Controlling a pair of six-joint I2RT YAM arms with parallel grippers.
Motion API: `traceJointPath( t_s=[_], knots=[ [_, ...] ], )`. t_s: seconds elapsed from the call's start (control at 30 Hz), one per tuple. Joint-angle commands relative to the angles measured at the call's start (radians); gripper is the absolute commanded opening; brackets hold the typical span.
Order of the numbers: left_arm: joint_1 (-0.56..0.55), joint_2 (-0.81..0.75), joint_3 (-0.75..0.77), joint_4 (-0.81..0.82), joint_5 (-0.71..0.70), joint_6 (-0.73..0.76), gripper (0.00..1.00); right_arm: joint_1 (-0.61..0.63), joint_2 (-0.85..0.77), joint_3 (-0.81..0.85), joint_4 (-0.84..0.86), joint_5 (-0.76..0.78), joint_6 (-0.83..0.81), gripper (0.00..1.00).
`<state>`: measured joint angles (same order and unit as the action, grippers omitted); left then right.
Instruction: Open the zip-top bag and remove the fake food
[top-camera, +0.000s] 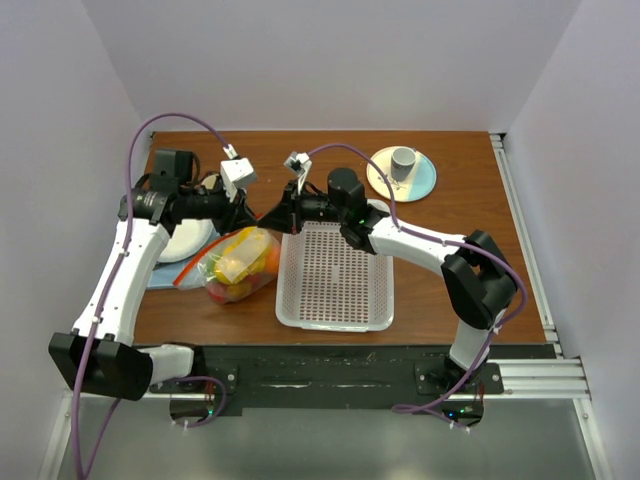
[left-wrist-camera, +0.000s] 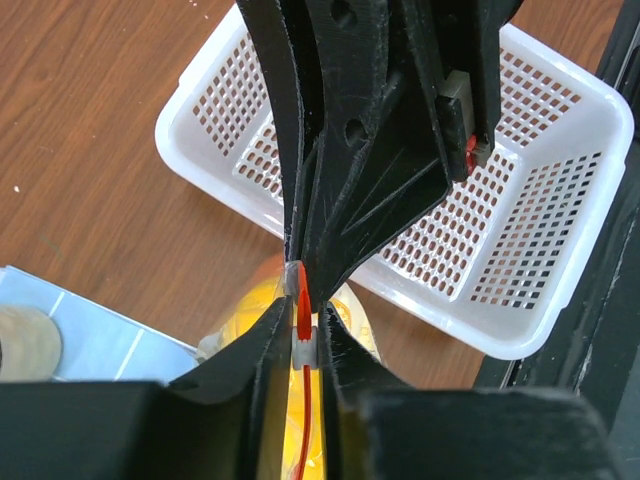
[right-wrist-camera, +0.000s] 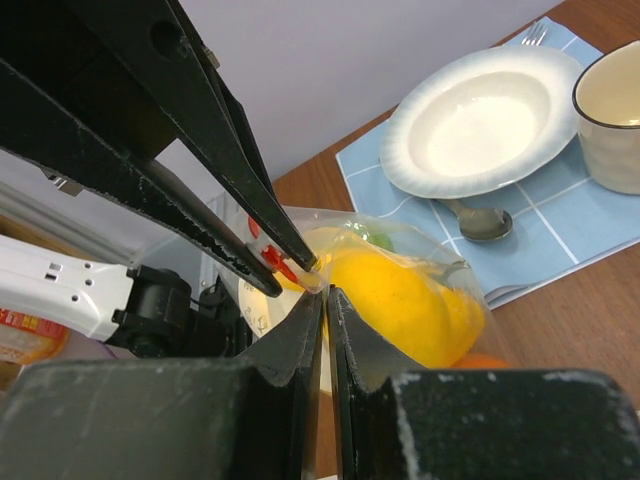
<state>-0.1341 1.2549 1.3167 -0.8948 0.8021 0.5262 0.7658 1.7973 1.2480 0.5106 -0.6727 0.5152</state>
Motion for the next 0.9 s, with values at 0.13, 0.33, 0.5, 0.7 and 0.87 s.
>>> traceJointPath(
  t_s=[0.13, 0.33, 0.5, 0.7, 0.87],
  knots=[
    [-0.002, 0.012, 0.041, 0.01, -0.009, 0.018, 0.12, 0.003, -0.035, 0.024, 0.034, -0.022, -0.004, 0.1],
    [-0.002, 0.015, 0.062, -0.03, -0.053, 0.052, 0.04, -0.003, -0.055, 0.054, -0.093, -0.028, -0.108, 0.11],
    [-0.002, 0.024, 0.157, -0.111, -0.106, 0.101, 0.0, -0.019, -0.095, 0.097, -0.288, -0.001, -0.275, 0.23],
    [-0.002, 0.047, 0.217, -0.18, -0.084, 0.13, 0.0, -0.03, -0.142, 0.14, -0.348, 0.001, -0.369, 0.51],
    [-0.002, 0.049, 0.205, -0.216, -0.041, 0.143, 0.0, -0.03, -0.116, 0.209, -0.382, -0.066, -0.399, 0.59]
  ],
)
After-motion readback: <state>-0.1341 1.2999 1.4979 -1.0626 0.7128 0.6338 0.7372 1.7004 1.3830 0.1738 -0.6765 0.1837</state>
